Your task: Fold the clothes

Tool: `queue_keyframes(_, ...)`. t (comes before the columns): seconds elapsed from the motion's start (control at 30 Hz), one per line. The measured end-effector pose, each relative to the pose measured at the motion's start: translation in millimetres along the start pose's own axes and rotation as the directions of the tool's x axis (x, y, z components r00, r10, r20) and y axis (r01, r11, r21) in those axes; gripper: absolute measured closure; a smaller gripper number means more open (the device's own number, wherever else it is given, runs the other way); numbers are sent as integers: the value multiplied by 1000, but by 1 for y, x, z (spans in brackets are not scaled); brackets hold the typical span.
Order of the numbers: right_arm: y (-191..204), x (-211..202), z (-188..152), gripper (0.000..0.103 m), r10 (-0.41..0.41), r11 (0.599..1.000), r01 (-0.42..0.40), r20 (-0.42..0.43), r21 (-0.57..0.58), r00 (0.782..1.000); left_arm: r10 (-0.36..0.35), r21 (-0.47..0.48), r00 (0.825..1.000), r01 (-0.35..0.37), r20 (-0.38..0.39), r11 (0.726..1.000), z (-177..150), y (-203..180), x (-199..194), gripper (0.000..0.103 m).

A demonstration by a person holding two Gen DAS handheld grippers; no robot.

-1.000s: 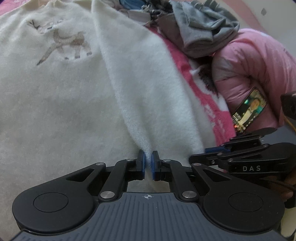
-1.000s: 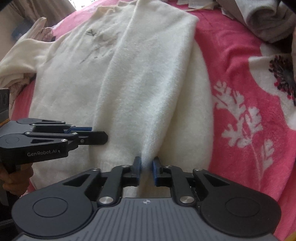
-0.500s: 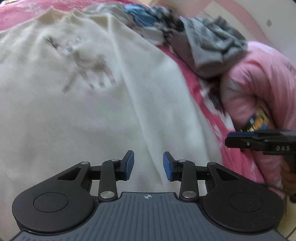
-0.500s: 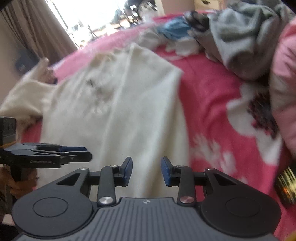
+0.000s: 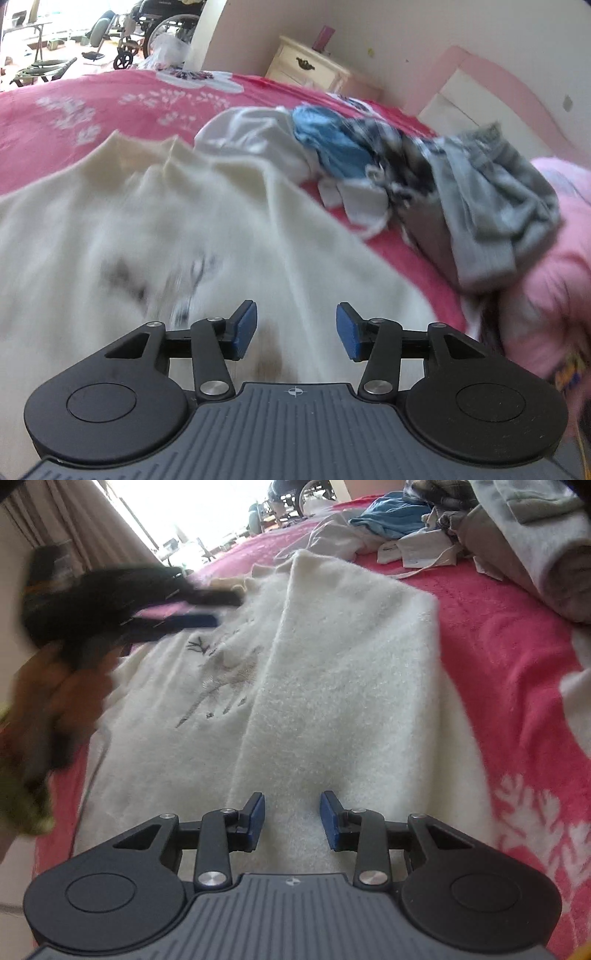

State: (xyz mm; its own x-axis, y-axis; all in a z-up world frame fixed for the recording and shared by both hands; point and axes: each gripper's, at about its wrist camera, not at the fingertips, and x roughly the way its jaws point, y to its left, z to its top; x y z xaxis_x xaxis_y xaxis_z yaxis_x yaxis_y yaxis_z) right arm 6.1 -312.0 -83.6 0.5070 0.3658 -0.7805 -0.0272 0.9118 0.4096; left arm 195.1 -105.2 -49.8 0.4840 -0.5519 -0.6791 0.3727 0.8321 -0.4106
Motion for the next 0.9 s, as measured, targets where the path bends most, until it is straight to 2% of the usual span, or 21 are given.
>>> queue_keyframes(0.13, -17, -11, 4, 68, 52, 994, -55, 33, 91, 998, 13, -6, 1000, -13, -1, 1000, 34, 7, 49, 55)
queue_keyframes(0.27, -42, -30, 18, 66, 58, 976, -86, 141, 198, 988, 18, -24, 999, -19, -43, 1000, 53, 14, 92, 55)
queue_keyframes(0.4, -73, -38, 37, 62, 44, 948, -113, 231, 297, 972, -11, -85, 998, 6, -68, 996, 60, 20, 114, 59)
queue_keyframes(0.47, -85, -33, 49, 62, 39, 936, -121, 243, 332, 969, -30, -97, 998, 24, -56, 995, 59, 21, 115, 78)
queue_keyframes(0.5, -89, -30, 55, 62, 36, 932, -122, 249, 342, 968, -36, -103, 998, 30, -51, 994, 59, 22, 115, 91)
queue_keyframes(0.53, -93, -27, 60, 62, 31, 929, -122, 255, 350, 967, -42, -114, 998, 37, -43, 993, 60, 23, 113, 97)
queue_keyframes(0.6, -97, -22, 66, 62, 20, 929, -117, 268, 350, 963, -79, -162, 997, 76, -12, 984, 60, 29, 105, 98)
queue_keyframes(0.77, -111, 5, 73, 62, -7, 916, -95, 253, 389, 967, -107, -237, 994, 99, -21, 967, 53, 50, 105, 97)
queue_keyframes(0.87, -114, 14, 75, 62, -5, 920, -92, 245, 382, 970, -124, -281, 992, 112, -26, 953, 49, 62, 105, 90)
queue_keyframes(0.9, -115, 15, 75, 62, -2, 922, -94, 248, 376, 969, -123, -287, 992, 110, -26, 951, 48, 64, 103, 83)
